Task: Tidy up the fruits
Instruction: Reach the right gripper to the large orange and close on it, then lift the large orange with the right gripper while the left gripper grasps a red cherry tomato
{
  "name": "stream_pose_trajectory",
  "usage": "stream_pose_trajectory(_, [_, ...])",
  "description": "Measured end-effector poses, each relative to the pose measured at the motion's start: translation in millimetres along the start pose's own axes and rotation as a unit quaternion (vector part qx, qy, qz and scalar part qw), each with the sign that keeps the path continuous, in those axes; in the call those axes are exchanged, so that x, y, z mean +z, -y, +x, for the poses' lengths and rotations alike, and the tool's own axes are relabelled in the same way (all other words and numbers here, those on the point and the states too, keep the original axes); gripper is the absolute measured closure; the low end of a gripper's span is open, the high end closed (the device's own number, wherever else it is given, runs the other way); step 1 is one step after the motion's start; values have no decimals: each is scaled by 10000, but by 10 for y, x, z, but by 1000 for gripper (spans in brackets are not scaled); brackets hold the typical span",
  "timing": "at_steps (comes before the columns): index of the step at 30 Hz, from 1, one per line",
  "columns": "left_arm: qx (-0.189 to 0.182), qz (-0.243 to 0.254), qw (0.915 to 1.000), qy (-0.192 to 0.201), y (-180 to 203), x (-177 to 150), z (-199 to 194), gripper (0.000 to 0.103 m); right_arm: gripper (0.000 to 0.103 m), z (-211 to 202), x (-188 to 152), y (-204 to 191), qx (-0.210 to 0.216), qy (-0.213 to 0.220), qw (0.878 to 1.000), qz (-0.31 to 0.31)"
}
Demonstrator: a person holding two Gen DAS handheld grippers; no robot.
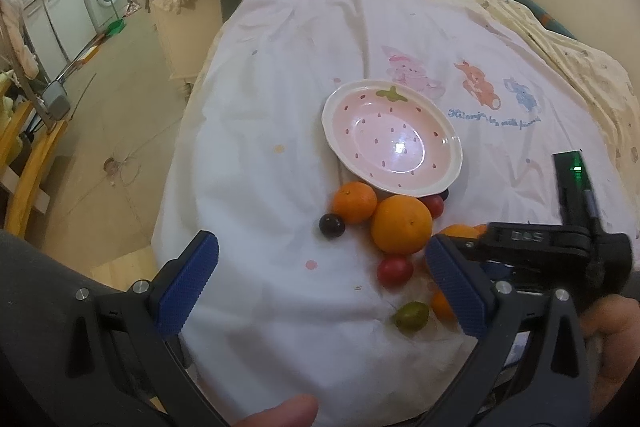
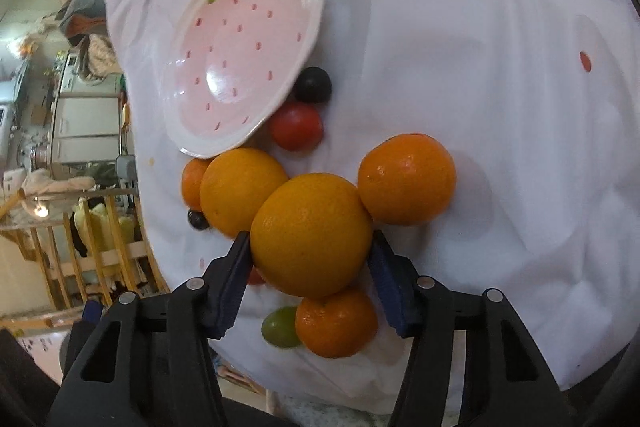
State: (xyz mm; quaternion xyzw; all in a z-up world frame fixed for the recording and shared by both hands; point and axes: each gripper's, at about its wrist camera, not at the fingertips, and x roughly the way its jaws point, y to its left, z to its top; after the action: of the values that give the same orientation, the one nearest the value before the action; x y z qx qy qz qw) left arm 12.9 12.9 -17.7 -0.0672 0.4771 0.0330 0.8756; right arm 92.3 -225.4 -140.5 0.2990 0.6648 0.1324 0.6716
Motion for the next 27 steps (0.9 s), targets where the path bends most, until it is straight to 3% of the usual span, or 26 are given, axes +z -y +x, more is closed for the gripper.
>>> stream_pose_trajectory(6, [135, -55, 9997, -211, -48, -14, 101, 1, 44, -369, -61, -181, 188, 137, 9984, -512])
stream_pose_trajectory(10, [175, -65, 9990, -417, -44, -19, 183, 1, 44, -763, -27, -318, 304, 638, 9916, -1084])
stream_pose_trajectory(15, [235, -53, 9976, -652, -39, -7, 244, 1, 44, -1093, 125, -327, 100, 1345, 9788, -1539])
stream_pose_trajectory(21, [371, 10, 9957, -848, -47, 35, 308, 1, 44, -1052, 166, -122, 260, 1439, 9811, -1269])
stream_pose_trajectory(26, [239, -10, 9902, -1376, 4, -3, 526, 1, 44, -979, 194, -19, 243, 1393, 9845, -1037])
stream_pose_trajectory(27, [141, -45, 9881, -1529, 39, -22, 590, 6, 44, -975, 200, -10, 226, 1398, 9846, -1024])
